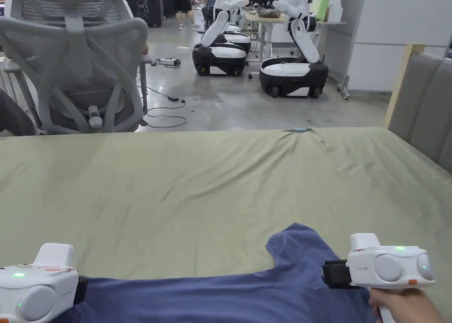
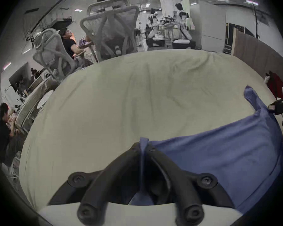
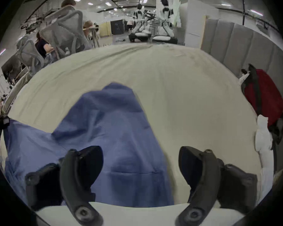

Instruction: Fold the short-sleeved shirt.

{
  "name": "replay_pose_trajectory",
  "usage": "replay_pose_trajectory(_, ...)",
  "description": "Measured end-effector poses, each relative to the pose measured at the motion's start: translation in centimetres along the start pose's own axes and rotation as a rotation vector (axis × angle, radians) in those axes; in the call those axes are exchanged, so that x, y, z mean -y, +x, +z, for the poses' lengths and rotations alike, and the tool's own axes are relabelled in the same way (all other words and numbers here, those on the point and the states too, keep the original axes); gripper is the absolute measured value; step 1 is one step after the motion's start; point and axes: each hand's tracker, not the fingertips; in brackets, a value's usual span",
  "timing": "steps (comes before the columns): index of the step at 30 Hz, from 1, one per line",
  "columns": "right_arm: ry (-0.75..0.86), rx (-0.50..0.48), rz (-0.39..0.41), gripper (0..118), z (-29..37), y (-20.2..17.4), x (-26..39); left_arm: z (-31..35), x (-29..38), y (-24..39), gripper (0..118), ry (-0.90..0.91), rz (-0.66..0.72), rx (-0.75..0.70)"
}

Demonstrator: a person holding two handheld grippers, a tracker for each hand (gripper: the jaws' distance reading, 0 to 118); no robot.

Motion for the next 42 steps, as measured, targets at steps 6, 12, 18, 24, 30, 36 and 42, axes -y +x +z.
replay_pose_trajectory(6, 0.001, -0.138, -0.087, 6, 2.3, 0.1, 1.7, 1.4, 0.8, -1.4, 2, -0.004, 0.042, 0.012)
replay_pose_trajectory(12, 0.205, -0.082, -0.008, 6, 12.4, -0.7, 3.6, 8.5, 1.6, -2.3, 2, 0.078, 0.081, 0.048)
replay_pose_trajectory(18, 0.297, -0.077, 0.025, 6, 22.7, -0.5, 9.8, 16.9, 6.8, -3.6, 2, 0.14, 0.093, 0.103)
replay_pose_trajectory(24, 0.236, -0.061, 0.013, 6, 24.8, -1.2, 19.8, 18.3, 15.8, -4.3, 2, 0.029, 0.123, 0.142)
replay_pose_trajectory(30, 0.142, -0.055, -0.051, 6, 21.3, -1.0, 26.2, 16.9, 21.6, -3.9, 3, -0.034, 0.168, 0.153)
replay_pose_trajectory(36, 0.274, -0.034, 0.043, 118, 24.6, -4.6, 24.2, 20.4, 19.6, -1.2, 103, 0.241, 0.175, 0.023)
replay_pose_trajectory(42, 0.569, -0.044, 0.111, 113, 26.7, -13.1, 22.4, 22.0, 16.5, 7.0, 88, 0.465, 0.096, 0.096)
